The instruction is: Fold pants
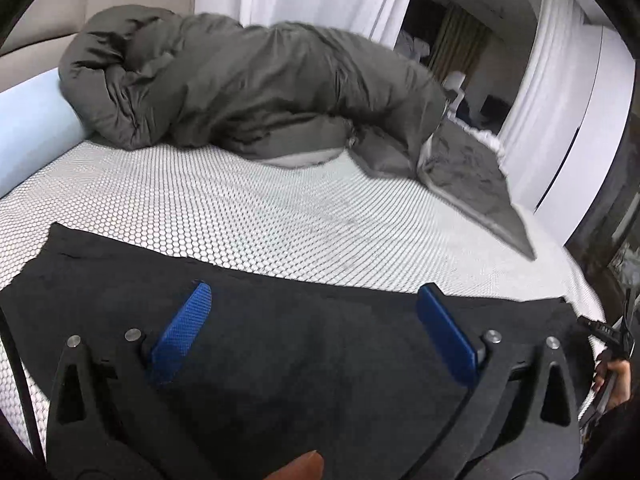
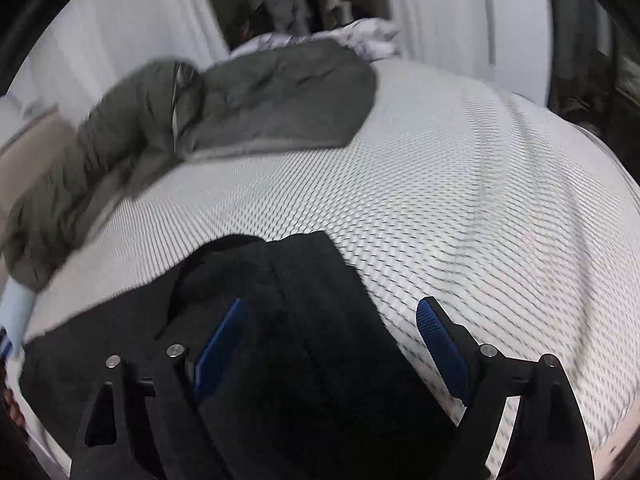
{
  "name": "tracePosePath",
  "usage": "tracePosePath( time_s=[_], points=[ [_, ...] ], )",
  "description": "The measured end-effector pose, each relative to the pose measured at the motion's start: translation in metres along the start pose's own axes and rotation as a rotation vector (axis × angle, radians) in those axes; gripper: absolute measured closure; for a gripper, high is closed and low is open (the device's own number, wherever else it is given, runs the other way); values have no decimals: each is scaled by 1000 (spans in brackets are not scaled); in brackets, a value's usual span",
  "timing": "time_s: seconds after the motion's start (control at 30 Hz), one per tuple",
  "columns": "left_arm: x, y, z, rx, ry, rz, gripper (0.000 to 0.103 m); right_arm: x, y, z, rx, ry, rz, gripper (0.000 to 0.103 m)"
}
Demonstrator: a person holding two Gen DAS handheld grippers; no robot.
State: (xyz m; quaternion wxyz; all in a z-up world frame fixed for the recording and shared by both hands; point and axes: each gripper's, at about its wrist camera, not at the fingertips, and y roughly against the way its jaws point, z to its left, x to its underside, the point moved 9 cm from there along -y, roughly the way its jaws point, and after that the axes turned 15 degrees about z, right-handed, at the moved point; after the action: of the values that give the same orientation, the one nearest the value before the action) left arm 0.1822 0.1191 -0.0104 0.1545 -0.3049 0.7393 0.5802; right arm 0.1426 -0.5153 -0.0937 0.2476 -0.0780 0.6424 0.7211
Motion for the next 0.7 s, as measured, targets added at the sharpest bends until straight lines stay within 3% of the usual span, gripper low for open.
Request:
tracePosePath(
  time_s=[0.07,0.13,0.17,0.2,0.23,0.27,0.33,0.4,0.43,0.5,0.6,0.67,0.7],
  points=[
    [-2,-17,2,-25,6,40,1,-5,-13,2,87,55,15,19],
    [-6,-34,10,-46,28,55,1,-3,-26,11,90,108,38,57],
    [-5,-38,13,-60,34,61,1,0,-30,16,82,137,50,60],
    [-5,-45,18,-70,39,68,1,0,-26,19,117,168,23,70],
    [-4,-50,23,-78,41,79,1,-2,-19,21,145,184,-15,95],
    [-4,-54,26,-83,46,85,1,-8,-7,13,197,148,-65,95],
    [-5,-60,33,-90,60,89,1,-18,7,-5,172,42,-135,96],
    [-3,-64,41,-95,72,95,1,-19,7,-27,297,-22,-141,98],
    [-2,-66,45,-94,78,101,1,-17,-1,-31,291,-30,-112,98],
    [1,-67,48,-97,85,112,1,-11,-13,-32,192,-41,-63,96],
    [4,-68,51,-94,95,119,1,-9,-8,-38,168,-62,-53,87],
    [5,-69,53,-92,102,123,1,-11,-3,-39,100,-82,-59,74],
    [5,-69,53,-89,103,124,1,-12,0,-43,76,-98,-69,61]
  ],
)
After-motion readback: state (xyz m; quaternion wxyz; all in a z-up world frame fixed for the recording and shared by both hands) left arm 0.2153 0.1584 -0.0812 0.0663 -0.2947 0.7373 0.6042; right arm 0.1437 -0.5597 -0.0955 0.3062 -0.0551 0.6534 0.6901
